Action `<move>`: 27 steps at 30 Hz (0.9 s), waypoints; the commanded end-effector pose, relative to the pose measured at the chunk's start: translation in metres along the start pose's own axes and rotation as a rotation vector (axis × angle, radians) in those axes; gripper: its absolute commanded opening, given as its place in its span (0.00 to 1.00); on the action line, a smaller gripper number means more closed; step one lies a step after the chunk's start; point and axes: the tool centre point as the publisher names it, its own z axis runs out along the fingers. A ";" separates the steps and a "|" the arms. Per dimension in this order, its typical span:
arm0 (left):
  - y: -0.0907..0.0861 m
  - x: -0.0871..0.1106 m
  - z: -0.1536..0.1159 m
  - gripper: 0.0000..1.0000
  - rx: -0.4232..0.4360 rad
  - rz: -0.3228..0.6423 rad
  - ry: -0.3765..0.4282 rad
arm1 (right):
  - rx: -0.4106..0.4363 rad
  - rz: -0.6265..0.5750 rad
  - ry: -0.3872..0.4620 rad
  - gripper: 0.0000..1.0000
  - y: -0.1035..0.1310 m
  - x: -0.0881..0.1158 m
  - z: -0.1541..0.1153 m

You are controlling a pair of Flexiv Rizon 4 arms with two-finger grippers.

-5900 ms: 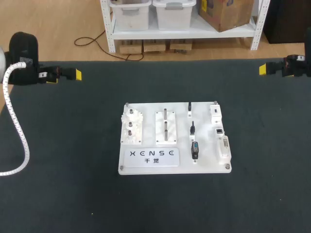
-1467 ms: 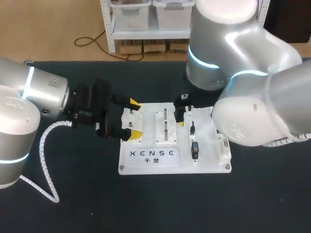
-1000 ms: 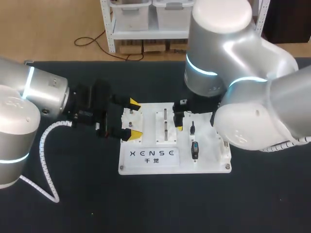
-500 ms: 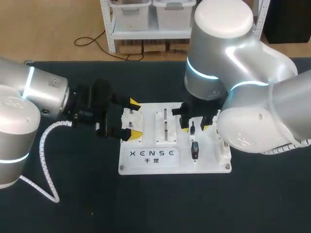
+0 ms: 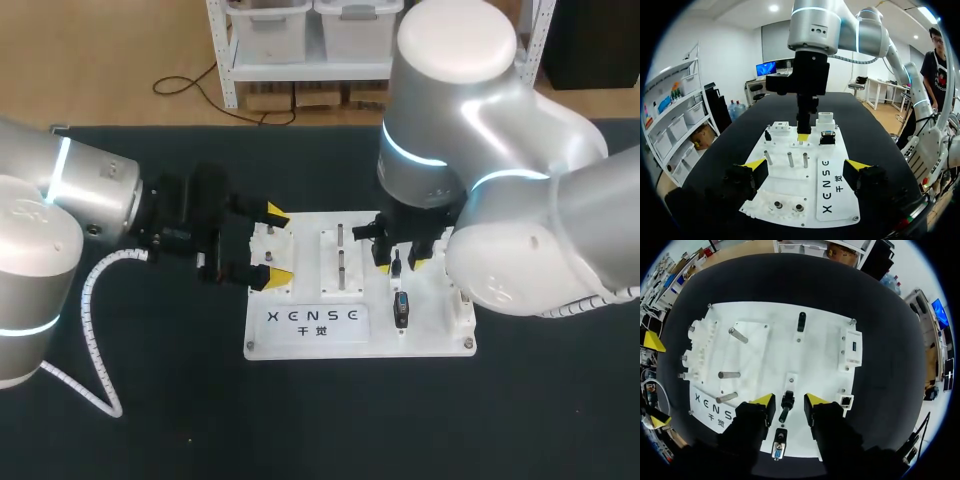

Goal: Insert the Ethernet cable into its matching sockets.

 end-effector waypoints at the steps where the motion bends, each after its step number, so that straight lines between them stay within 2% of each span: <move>1: 0.000 0.002 0.000 1.00 -0.001 0.002 -0.005 | 0.000 0.000 -0.002 0.32 0.000 0.000 0.001; 7: 0.000 0.002 0.000 1.00 -0.001 0.002 -0.005 | 0.004 -0.005 -0.009 0.19 0.000 0.000 0.001; 10: 0.000 0.002 0.000 1.00 -0.001 0.002 -0.005 | 0.005 -0.006 -0.009 0.00 -0.001 0.000 0.002; 20: 0.000 0.002 0.000 1.00 -0.001 0.002 -0.005 | 0.000 -0.011 -0.009 0.00 0.000 -0.001 0.000; 27: 0.000 0.002 0.000 1.00 -0.001 0.002 -0.005 | -0.009 -0.012 -0.009 0.00 -0.003 -0.004 -0.013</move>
